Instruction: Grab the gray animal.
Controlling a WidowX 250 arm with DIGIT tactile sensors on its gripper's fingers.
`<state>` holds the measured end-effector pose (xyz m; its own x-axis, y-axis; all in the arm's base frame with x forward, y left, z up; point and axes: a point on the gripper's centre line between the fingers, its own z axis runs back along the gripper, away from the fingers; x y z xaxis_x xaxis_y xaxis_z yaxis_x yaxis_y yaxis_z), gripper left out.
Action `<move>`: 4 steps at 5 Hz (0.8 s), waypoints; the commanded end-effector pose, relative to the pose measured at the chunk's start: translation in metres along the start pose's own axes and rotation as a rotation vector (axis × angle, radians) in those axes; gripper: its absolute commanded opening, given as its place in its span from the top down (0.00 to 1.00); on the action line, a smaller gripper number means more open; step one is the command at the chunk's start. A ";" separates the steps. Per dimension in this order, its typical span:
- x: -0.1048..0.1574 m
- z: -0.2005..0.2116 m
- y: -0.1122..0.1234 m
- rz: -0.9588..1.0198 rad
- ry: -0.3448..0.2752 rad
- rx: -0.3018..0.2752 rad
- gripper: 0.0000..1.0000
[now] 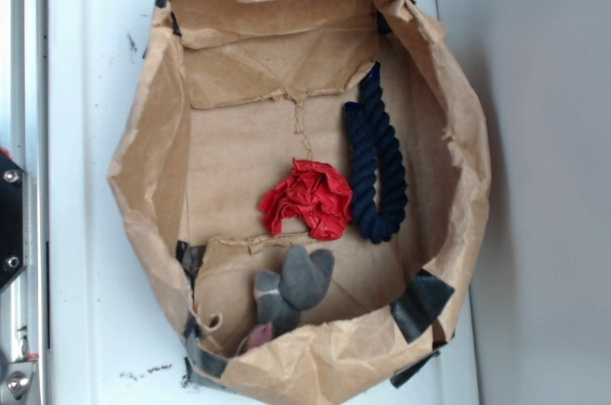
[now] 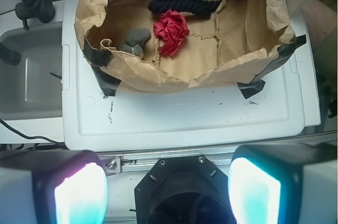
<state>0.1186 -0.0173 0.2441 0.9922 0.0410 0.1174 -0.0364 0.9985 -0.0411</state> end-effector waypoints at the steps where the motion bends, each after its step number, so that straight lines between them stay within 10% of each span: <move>1: 0.000 0.000 0.000 0.000 0.000 0.000 0.00; 3: 0.094 -0.004 -0.028 0.191 -0.142 0.058 0.00; 4: 0.135 -0.009 -0.017 0.264 -0.107 0.052 0.00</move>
<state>0.2507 -0.0367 0.2352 0.9461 0.2789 0.1645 -0.2816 0.9595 -0.0070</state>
